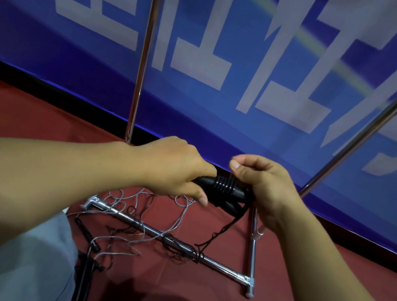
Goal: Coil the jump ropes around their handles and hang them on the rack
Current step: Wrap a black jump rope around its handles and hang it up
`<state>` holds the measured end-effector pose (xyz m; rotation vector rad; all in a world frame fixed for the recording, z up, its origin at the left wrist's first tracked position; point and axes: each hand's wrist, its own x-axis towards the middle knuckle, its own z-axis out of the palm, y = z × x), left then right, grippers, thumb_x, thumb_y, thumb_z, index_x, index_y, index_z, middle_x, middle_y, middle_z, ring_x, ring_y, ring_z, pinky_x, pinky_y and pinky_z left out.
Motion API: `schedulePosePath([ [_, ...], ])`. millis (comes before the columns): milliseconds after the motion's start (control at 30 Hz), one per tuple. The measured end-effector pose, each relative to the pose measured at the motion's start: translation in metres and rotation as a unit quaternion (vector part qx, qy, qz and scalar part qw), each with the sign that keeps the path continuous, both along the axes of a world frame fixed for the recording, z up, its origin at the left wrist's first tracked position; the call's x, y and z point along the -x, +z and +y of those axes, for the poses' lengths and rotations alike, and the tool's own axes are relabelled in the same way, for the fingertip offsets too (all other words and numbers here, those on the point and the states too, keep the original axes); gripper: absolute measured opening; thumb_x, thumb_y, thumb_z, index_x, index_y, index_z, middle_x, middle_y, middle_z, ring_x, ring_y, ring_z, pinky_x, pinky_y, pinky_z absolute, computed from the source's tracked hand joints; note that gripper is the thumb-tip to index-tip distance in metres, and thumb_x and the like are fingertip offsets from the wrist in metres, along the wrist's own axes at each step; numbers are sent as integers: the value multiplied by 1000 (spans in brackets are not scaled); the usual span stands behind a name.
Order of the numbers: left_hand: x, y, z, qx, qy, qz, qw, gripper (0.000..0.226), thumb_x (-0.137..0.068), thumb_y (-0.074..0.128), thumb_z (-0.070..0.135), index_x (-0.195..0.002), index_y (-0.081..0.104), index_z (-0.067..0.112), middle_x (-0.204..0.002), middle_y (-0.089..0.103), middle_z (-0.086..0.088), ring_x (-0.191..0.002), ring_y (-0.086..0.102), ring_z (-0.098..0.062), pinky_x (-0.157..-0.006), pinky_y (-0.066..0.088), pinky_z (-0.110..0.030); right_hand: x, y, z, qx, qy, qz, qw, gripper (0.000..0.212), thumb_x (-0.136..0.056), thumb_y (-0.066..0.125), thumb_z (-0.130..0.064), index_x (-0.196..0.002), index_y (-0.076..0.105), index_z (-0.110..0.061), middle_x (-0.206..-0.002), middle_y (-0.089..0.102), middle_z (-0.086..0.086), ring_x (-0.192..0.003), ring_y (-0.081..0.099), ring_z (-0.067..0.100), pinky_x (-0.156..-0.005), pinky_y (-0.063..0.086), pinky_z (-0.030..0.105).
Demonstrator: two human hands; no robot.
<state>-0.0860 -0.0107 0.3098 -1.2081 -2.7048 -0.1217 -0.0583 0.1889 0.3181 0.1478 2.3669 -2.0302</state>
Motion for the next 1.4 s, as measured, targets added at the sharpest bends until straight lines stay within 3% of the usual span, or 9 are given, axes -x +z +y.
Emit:
schedulePosePath([
  [233, -16, 9, 5, -158, -18, -153, 975, 37, -79, 73, 58, -83, 61, 23, -55, 51, 7, -50, 46, -3, -50, 29, -24, -4, 9, 11, 142, 128, -104, 976, 11, -73, 73, -14, -82, 66, -14, -66, 64, 5, -54, 62, 16, -52, 55, 27],
  [300, -19, 10, 7, -227, -20, -228, 947, 33, -78, 78, 50, -82, 66, 19, -56, 53, 3, -48, 44, -4, -52, 33, -26, -3, 10, 12, 140, 147, -113, 973, 8, -82, 65, -9, -76, 65, -13, -65, 62, 5, -50, 59, 16, -46, 50, 24],
  [433, -18, 12, 9, -325, -14, -309, 894, 35, -77, 80, 51, -76, 65, 20, -56, 51, 4, -53, 48, -11, -54, 38, -29, -1, 9, 10, 107, 118, -105, 982, 49, -92, 40, 4, -58, 66, -19, -59, 47, 1, -46, 38, 8, -40, 30, 16],
  [567, -21, 16, 10, -395, -15, -353, 848, 25, -78, 76, 43, -76, 66, 21, -54, 55, 5, -46, 50, -14, -46, 40, -23, 0, 8, 2, 64, 113, -93, 987, 42, -95, 37, 0, -69, 61, -21, -54, 47, -8, -42, 30, 3, -43, 24, 15],
  [767, -12, 21, 9, -501, 22, -359, 787, 23, -88, 68, 33, -74, 61, 17, -57, 60, 0, -39, 48, -14, -44, 38, -25, 7, 3, -3, 48, 65, -128, 988, 25, -99, 56, -32, -76, 58, -21, -63, 43, -5, -43, 28, 6, -41, 26, 19],
  [933, 2, 16, 3, -541, 97, -346, 760, 39, -92, 64, 37, -99, 66, -2, -63, 65, 1, -39, 48, -14, -45, 38, -21, 11, 0, 2, 91, 37, -119, 988, 27, -97, 59, -40, -81, 55, -18, -65, 46, -2, -46, 35, 10, -52, 34, 26],
  [1067, 11, 13, -3, -573, 135, -342, 732, 43, -93, 64, 41, -103, 67, 0, -66, 66, 2, -41, 49, -15, -50, 42, -25, 13, 0, 3, 127, 24, -74, 989, 11, -93, 66, -20, -85, 58, -21, -67, 50, -2, -47, 33, 10, -57, 31, 29],
  [1200, 15, 15, -5, -594, 153, -334, 716, 42, -94, 64, 39, -103, 68, -1, -69, 65, -3, -40, 47, -13, -46, 43, -23, 14, 0, 2, 120, 2, -14, 993, 26, -86, 66, 6, -96, 59, -17, -63, 48, -4, -47, 34, 9, -48, 28, 26],
  [1400, 18, 13, -8, -600, 158, -362, 695, 36, -92, 65, 41, -102, 69, 6, -72, 67, -3, -42, 48, -12, -45, 42, -20, 13, -2, 1, 19, -40, 58, 997, 13, -85, 75, -5, -92, 67, -12, -60, 52, -4, -49, 40, 11, -45, 33, 24],
])
